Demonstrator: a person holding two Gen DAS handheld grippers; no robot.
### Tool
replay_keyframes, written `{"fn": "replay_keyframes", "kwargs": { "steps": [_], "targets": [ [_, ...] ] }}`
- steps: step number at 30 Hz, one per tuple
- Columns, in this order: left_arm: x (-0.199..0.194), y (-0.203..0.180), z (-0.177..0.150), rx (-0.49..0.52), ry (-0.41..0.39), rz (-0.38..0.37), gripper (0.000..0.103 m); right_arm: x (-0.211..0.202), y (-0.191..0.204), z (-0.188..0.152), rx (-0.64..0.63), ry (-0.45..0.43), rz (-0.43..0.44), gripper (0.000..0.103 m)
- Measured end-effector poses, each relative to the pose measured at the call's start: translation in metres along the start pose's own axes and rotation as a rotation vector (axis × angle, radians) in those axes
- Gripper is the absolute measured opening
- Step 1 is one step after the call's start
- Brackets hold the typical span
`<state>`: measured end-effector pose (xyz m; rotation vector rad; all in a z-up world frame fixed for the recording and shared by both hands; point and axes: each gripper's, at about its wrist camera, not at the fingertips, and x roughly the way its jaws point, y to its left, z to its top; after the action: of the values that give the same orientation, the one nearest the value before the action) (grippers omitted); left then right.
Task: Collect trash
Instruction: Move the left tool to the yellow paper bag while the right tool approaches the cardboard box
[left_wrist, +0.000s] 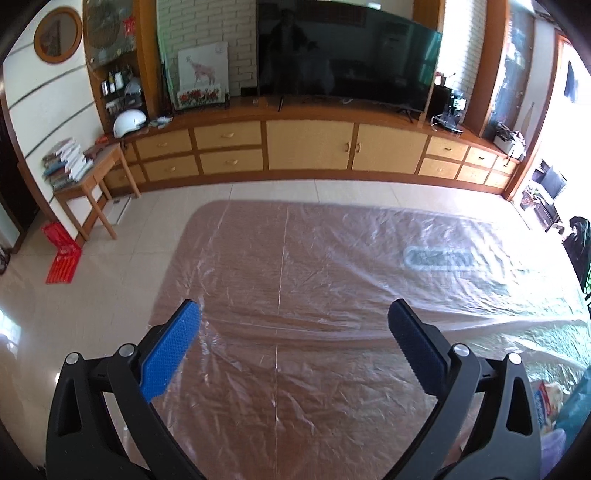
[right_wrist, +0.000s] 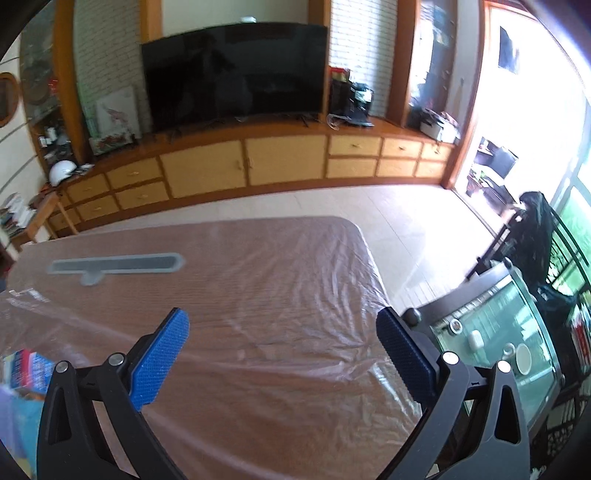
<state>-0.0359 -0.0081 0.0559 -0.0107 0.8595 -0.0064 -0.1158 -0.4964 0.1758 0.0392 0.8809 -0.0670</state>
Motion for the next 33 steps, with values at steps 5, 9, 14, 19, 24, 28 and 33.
{"fn": "replay_keyframes", "kwargs": {
  "steps": [5,9,14,19,24,28,33],
  "targets": [
    [-0.053,-0.013,-0.015,0.064,-0.05,-0.088,0.101,-0.058,0.026,-0.007,-0.052,-0.034,0.129,0.099],
    [-0.101,-0.031,-0.049,0.149,-0.062,-0.18,0.101,-0.099,0.047,-0.027,-0.118,-0.034,0.232,0.099],
    [-0.138,-0.052,-0.086,0.229,-0.022,-0.296,0.102,-0.132,0.07,-0.067,-0.191,0.032,0.337,0.099],
    [-0.153,-0.078,-0.115,0.227,0.065,-0.436,0.102,-0.144,0.095,-0.105,-0.257,0.097,0.379,0.099],
    [-0.136,-0.098,-0.129,0.218,0.174,-0.511,0.101,-0.144,0.105,-0.131,-0.344,0.152,0.425,0.099],
    [-0.111,-0.108,-0.136,0.194,0.246,-0.535,0.101,-0.133,0.115,-0.15,-0.397,0.175,0.387,0.099],
    [-0.089,-0.107,-0.135,0.171,0.299,-0.534,0.101,-0.118,0.121,-0.156,-0.414,0.199,0.402,0.099]
  ]
}}
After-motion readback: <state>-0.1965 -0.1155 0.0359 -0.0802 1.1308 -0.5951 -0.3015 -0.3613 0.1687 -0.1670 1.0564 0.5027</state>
